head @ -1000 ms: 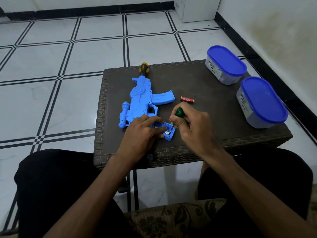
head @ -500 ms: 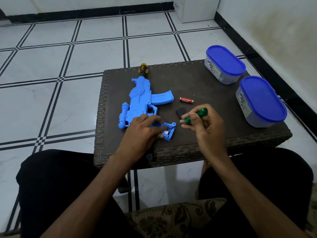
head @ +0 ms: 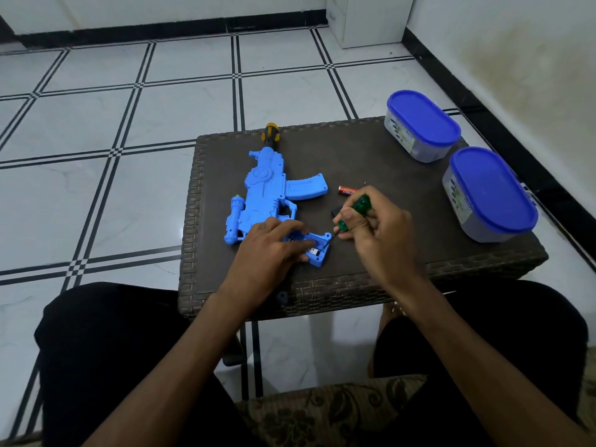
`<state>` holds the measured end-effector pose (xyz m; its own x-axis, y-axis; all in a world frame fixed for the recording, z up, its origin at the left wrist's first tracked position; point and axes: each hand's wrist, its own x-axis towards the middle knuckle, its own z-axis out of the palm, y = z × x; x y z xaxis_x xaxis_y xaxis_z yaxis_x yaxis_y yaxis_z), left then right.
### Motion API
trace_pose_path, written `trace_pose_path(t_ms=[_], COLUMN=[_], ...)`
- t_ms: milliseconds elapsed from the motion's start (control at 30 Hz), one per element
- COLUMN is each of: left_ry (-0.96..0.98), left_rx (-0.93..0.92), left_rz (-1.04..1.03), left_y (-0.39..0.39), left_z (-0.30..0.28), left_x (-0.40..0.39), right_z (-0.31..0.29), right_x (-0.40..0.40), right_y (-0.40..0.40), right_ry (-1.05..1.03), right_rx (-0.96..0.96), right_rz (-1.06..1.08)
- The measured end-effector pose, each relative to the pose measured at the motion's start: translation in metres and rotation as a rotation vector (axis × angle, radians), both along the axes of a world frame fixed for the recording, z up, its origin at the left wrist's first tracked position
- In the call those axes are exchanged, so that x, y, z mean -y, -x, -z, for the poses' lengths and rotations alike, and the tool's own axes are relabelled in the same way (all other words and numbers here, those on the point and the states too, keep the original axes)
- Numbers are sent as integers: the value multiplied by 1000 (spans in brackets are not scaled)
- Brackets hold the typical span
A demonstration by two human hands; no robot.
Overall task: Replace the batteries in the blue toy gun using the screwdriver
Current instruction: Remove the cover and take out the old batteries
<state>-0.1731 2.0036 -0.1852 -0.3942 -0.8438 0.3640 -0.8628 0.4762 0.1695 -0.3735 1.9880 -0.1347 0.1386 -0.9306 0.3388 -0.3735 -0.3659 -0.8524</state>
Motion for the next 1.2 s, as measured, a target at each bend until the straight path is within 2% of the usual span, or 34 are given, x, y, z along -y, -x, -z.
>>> trace_pose_path(t_ms=[133, 333, 733, 1000, 1200], left_ry=[18, -10, -6, -98, -289], left_rx=[-7, 0, -36, -106, -254], left_rz=[-4, -9, 6, -22, -63], left_y=[-1, -1, -1, -1, 0], left_z=[2, 1, 3, -1, -15], left_x=[0, -1, 0, 1, 11], right_z=[-1, -3, 13, 12, 8], right_x=[8, 17, -14, -15, -10], right_y=[-9, -19, -5, -1, 4], right_ry=[48, 13, -159, -214, -216], right_rx=[-106, -201, 321, 478, 500], right_rz=[-66, -14, 174, 210, 193])
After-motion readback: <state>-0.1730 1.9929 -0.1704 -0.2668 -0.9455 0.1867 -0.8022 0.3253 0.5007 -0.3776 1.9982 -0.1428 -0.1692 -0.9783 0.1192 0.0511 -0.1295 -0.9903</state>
